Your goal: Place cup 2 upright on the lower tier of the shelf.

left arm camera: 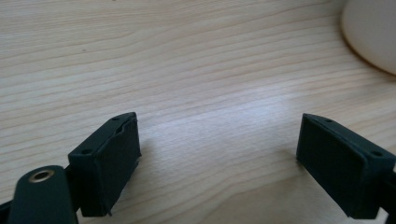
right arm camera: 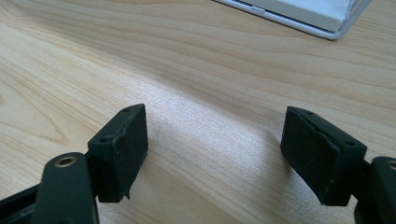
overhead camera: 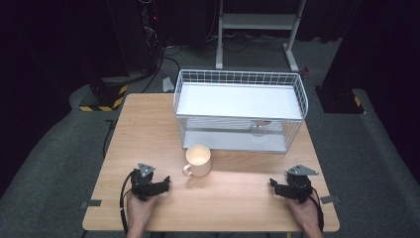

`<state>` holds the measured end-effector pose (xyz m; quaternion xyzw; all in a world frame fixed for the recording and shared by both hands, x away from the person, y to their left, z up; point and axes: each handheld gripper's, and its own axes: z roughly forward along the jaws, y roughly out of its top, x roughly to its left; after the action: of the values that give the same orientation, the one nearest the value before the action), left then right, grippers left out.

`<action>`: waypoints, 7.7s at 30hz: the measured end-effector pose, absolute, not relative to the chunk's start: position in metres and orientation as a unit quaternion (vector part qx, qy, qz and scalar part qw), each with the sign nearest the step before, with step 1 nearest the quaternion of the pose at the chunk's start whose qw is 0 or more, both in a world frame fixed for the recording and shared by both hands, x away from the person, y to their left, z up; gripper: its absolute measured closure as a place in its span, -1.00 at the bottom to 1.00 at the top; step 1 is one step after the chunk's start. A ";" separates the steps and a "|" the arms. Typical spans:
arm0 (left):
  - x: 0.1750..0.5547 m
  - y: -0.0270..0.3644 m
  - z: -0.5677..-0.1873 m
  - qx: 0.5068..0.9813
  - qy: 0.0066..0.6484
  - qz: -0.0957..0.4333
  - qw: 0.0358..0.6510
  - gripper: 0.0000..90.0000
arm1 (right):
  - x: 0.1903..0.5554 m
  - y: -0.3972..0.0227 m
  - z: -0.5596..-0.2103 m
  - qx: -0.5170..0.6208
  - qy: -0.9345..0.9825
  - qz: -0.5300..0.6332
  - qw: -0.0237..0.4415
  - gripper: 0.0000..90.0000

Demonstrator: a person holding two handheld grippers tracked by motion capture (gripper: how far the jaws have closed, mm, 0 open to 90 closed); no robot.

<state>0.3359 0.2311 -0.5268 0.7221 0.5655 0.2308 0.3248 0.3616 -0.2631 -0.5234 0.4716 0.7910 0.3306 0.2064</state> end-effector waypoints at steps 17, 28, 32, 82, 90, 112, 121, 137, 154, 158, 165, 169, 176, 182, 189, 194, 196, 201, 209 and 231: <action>0.319 0.208 -0.506 0.744 0.507 0.206 0.384 -0.80 | 0.363 -0.263 -0.524 0.481 0.788 0.324 0.207 -0.64; 0.317 0.191 -0.499 0.756 0.484 0.203 0.391 -0.80 | 0.363 -0.263 -0.524 0.485 0.787 0.321 0.208 -0.68; 0.319 0.183 -0.495 0.761 0.475 0.207 0.391 -0.80 | 0.363 -0.263 -0.524 0.485 0.787 0.321 0.207 -0.68; 0.368 0.135 -0.486 0.781 0.442 0.197 0.394 -0.80 | 0.363 -0.263 -0.524 0.484 0.787 0.321 0.207 -0.68; 0.377 0.130 -0.485 0.776 0.447 0.198 0.399 -0.82 | 0.363 -0.263 -0.524 0.485 0.787 0.321 0.207 -0.68; 0.388 0.122 -0.491 0.776 0.446 0.212 0.392 -0.81 | 0.362 -0.263 -0.524 0.485 0.787 0.320 0.208 -0.68; 0.391 0.118 -0.493 0.777 0.442 0.224 0.388 -0.81 | 0.362 -0.263 -0.524 0.485 0.787 0.320 0.208 -0.68; 0.390 0.117 -0.493 0.775 0.443 0.230 0.387 -0.79 | 0.362 -0.264 -0.524 0.484 0.787 0.320 0.209 -0.68; 0.389 0.114 -0.492 0.777 0.440 0.236 0.383 -0.79 | 0.362 -0.264 -0.524 0.484 0.787 0.320 0.209 -0.68; 0.388 0.114 -0.491 0.775 0.440 0.236 0.387 -0.79 | 0.362 -0.264 -0.524 0.484 0.787 0.320 0.209 -0.68; 0.387 0.110 -0.485 0.778 0.435 0.233 0.390 -0.79 | 0.362 -0.264 -0.524 0.484 0.787 0.320 0.209 -0.68; 0.387 0.108 -0.482 0.777 0.434 0.231 0.394 -0.79 | 0.362 -0.264 -0.524 0.484 0.787 0.320 0.209 -0.68; 0.389 0.107 -0.481 0.775 0.439 0.223 0.395 -0.79 | 0.362 -0.264 -0.524 0.484 0.787 0.320 0.209 -0.68; 0.391 0.104 -0.478 0.779 0.434 0.226 0.393 -0.79 | 0.362 -0.264 -0.524 0.484 0.787 0.320 0.209 -0.68; 0.396 0.097 -0.473 0.779 0.429 0.223 0.398 -0.79 | 0.362 -0.264 -0.524 0.484 0.787 0.320 0.209 -0.68; 0.402 0.093 -0.470 0.781 0.430 0.223 0.394 -0.79 | 0.362 -0.264 -0.524 0.486 0.786 0.320 0.208 -0.68; 0.404 0.091 -0.469 0.781 0.429 0.224 0.394 -0.79 | 0.362 -0.264 -0.524 0.485 0.787 0.320 0.209 -0.68; 0.412 0.088 -0.467 0.781 0.432 0.226 0.391 -0.79 | 0.362 -0.264 -0.524 0.485 0.786 0.320 0.209 -0.68; 0.423 0.084 -0.465 0.775 0.439 0.225 0.395 -0.79 | 0.362 -0.264 -0.524 0.486 0.786 0.320 0.208 -0.68; 0.452 0.074 -0.471 0.775 0.454 0.239 0.369 -0.79 | 0.361 -0.264 -0.524 0.487 0.785 0.320 0.208 -0.68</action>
<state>0.4516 0.0741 -0.4712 0.7747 0.4542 0.2391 0.3693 0.3612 -0.2640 -0.5240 0.4873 0.7854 0.3200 0.2080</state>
